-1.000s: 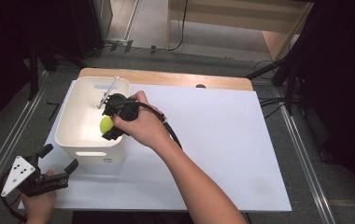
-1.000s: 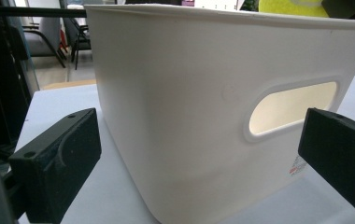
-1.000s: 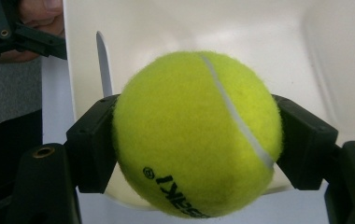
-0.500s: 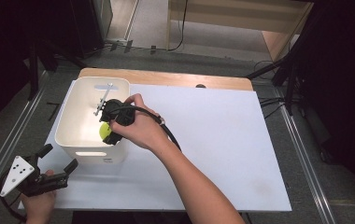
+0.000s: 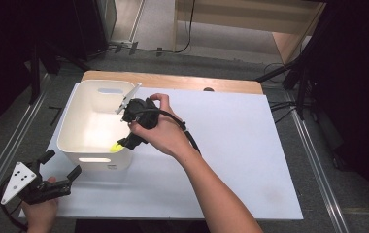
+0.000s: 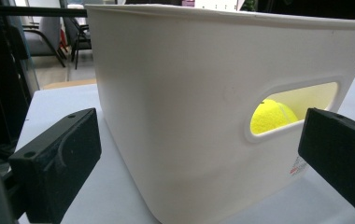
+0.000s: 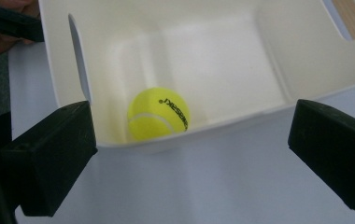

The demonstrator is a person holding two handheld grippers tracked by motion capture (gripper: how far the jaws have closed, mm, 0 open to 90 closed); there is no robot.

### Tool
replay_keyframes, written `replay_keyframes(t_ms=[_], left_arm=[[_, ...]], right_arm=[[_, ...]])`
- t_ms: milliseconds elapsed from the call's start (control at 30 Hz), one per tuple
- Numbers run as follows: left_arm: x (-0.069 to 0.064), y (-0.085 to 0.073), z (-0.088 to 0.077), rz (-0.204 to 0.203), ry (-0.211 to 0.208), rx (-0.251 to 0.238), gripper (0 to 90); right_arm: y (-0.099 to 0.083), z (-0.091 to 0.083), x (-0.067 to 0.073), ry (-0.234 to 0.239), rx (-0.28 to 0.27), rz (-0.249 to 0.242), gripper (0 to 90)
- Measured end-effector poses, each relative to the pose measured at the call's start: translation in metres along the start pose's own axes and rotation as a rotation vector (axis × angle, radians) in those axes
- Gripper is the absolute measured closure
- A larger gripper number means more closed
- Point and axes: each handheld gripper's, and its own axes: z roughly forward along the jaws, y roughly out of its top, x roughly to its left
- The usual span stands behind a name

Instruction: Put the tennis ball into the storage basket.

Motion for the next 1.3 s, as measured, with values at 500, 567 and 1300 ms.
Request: replay_keyframes(t_ms=[500,567,1300], left_arm=[[0.0,0.0,0.0,0.009,0.002,0.005,0.0],[0.0,0.0,0.0,0.011,0.002,0.007,0.0],[-0.001,0.0,0.0,0.02,0.004,0.014,0.0]], right_arm=[[-0.056,-0.026,-0.014,-0.061,-0.065,0.096,0.0],[-0.064,-0.028,-0.015,-0.064,-0.067,0.105,0.0],[-0.15,-0.047,-0.016,-0.137,-0.117,0.227,0.0]])
